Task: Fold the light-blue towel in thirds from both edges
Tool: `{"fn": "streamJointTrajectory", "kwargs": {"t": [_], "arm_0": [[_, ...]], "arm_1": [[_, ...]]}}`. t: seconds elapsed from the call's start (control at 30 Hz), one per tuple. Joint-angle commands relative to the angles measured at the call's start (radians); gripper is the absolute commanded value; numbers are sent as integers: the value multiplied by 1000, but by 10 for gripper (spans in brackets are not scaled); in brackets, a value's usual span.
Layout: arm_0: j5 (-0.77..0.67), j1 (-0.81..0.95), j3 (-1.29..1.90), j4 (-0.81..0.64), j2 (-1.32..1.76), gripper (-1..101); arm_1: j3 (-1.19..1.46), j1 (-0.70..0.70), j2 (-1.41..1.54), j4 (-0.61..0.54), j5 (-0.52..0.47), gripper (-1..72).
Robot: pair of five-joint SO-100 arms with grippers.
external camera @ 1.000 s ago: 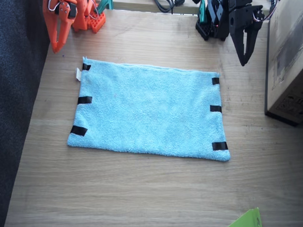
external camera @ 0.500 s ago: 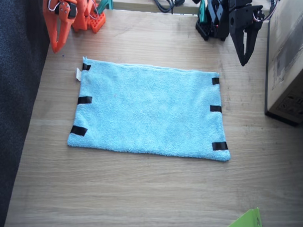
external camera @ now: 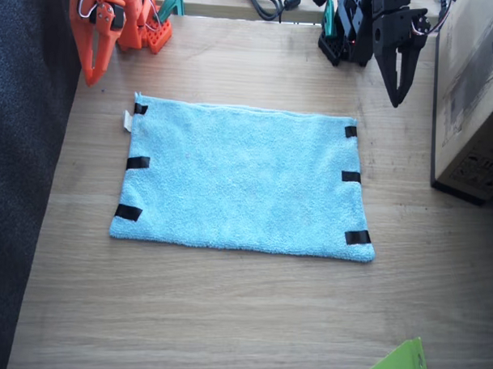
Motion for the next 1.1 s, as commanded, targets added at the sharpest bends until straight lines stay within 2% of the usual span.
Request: {"fn": "streamJointTrajectory", "kwargs": {"t": [0.0, 0.2, 0.33, 0.5, 0.67, 0.73, 0.77, 0.87, 1.07], "arm_0": [[9, 5, 2, 3, 6, -3], [35, -17, -2, -6, -6, -4], [37, 28, -78, -52, -161, -4], [58, 40, -225, -123, -428, -4], [51, 31, -405, -117, -618, -4], [44, 23, -480, -115, -726, -4], [40, 18, -512, -115, -772, -4], [34, 3, -601, -112, -896, -4], [11, -28, -769, -67, -1131, -3]], "arm_1": [[-6, 18, 11, 15, 8, 0], [-6, 18, 11, 2, 9, -1], [-55, 17, -49, -25, -5, -1], [-345, 6, -465, -61, -37, -1], [-704, 43, -850, 28, -71, -1], [-805, 80, -973, 67, -222, -1], [-839, 92, -1020, 71, -216, -1], [-862, 155, -1086, 44, -307, -1], [-1172, 244, -1477, 219, -245, -1]]}}
